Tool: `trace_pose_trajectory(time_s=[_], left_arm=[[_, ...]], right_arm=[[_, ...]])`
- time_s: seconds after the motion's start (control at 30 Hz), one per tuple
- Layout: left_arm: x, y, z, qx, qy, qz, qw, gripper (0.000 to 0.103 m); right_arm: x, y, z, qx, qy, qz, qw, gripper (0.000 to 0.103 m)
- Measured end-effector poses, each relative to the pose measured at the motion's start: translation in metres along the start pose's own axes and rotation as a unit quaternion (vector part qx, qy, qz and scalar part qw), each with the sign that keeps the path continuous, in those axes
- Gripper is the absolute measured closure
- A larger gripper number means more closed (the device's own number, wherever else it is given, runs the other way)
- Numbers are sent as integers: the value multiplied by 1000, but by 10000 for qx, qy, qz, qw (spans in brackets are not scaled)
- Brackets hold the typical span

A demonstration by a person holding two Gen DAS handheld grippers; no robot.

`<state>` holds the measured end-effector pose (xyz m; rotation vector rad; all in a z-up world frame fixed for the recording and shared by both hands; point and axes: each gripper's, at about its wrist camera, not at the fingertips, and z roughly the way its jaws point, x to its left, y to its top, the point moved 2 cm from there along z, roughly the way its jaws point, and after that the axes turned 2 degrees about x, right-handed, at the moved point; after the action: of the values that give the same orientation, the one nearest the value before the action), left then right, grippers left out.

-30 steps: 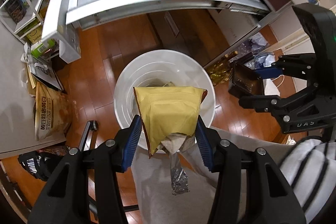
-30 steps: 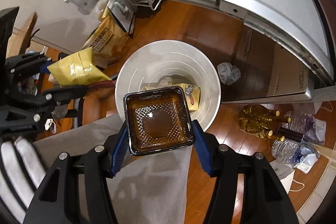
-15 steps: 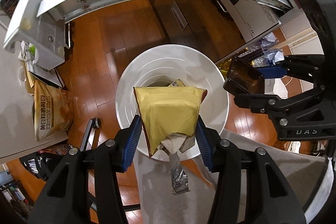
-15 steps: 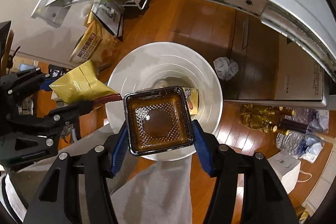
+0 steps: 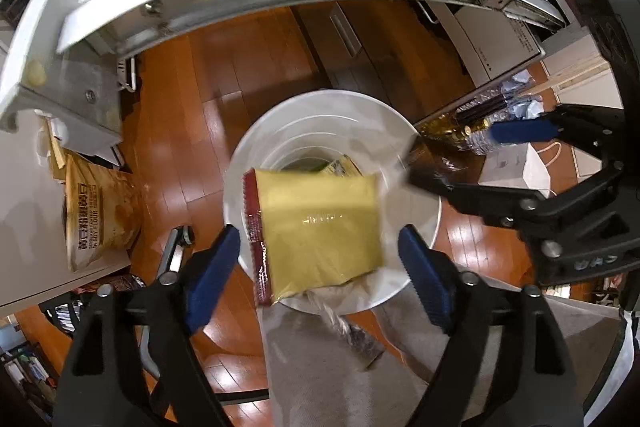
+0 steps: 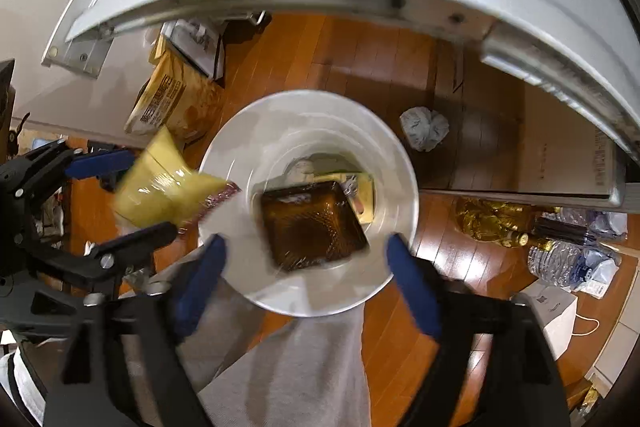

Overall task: Collect trash
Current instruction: 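Open both tools to drop the chip bag and tray into the bin, then grasp the gold foil butter pack with the left tool while the right tool grasps the bread bun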

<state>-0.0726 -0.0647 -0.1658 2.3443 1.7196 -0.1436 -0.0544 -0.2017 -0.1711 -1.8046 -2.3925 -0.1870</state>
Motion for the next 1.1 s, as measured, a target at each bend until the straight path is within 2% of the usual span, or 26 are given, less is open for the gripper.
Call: trace_pose_trajectory(time_s=[0.2,0.27,0.37,0.43,0.5,0.57,0.63,0.7,0.73,0.77,0.8,0.87,1.03,1.1], left_arm=[[6,-4,-9,28,83,-88,9999,14],[7,-8,-18,-51,147,-88,9998,14],[3,-9,-43,-337,231,-55,9991,14],[2,-7,-62,-581,229,-31,9980,14],[-1,0,-82,-901,268,10,9956,13],[-3,11,-97,-1159,364,25,9926,7],[-1,24,-107,-1429,414,-14,9889,6],[1,36,-113,-1577,391,-86,9867,6],[3,41,-114,-1644,369,-131,9856,6],[5,49,-116,-1714,324,-181,9845,6],[5,55,-117,-1757,277,-213,9838,6],[5,64,-120,-1858,189,-244,9821,6],[7,88,-121,-1949,264,-200,9803,6],[7,93,-121,-1948,238,-208,9803,6]], right_arm=[[-6,-2,-20,-139,30,58,9999,17],[-6,-4,-38,-335,-83,-1,9994,17],[1,-4,-81,-938,-445,-284,9942,15],[6,1,-109,-1397,-729,-445,9865,7],[7,11,-133,-1792,-858,-513,9787,6],[4,30,-149,-2008,-658,-424,9765,6],[-6,55,-159,-2172,-407,-202,9751,6],[-10,76,-161,-2252,-399,-153,9734,10],[-12,92,-160,-2258,-475,-180,9729,15],[-13,106,-158,-2224,-533,-230,9732,26],[-15,121,-153,-2175,-616,-251,9738,29],[-19,146,-148,-2064,-690,-210,9758,31],[-28,199,-122,-1790,-694,-128,9813,34],[-29,215,-110,-1611,-681,-103,9845,41]])
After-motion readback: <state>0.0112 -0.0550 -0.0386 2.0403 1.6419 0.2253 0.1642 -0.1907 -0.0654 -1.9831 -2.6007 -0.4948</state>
